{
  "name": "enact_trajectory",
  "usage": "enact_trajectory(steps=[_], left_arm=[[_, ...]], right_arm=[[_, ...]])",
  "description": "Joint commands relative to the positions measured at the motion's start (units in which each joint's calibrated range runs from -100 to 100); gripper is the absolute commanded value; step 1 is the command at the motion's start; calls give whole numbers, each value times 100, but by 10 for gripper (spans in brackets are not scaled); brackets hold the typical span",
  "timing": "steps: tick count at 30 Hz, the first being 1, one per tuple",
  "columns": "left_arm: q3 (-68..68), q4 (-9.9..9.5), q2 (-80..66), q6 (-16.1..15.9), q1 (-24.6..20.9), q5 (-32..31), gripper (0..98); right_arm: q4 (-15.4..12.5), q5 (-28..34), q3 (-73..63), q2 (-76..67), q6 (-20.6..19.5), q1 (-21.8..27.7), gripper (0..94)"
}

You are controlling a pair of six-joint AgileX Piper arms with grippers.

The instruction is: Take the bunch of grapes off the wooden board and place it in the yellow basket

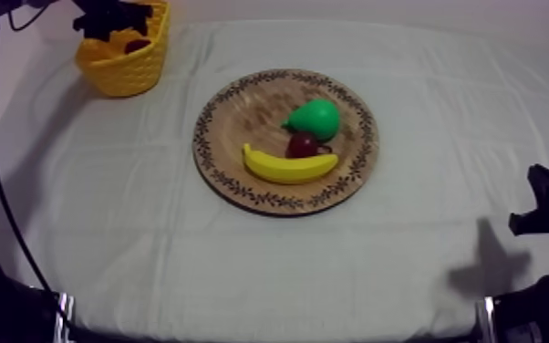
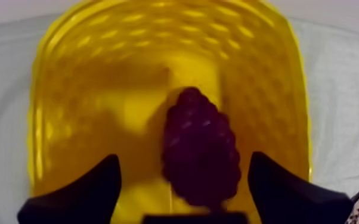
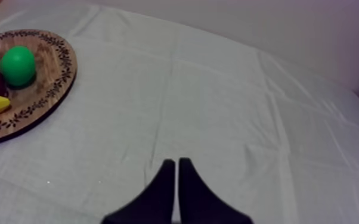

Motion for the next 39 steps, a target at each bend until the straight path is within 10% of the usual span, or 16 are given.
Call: enact_trajectory(steps=[1, 23, 39], left_arm=[[54, -3, -22, 15, 2, -70, 843], [2030, -4, -2134, 150, 101, -1305, 708], [4614, -147, -4900, 476, 395, -2148, 297]], right_arm=[[1, -6, -1, -2, 1, 1, 5], [1, -6, -1, -2, 1, 1, 5], [1, -6, -1, -2, 1, 1, 5]])
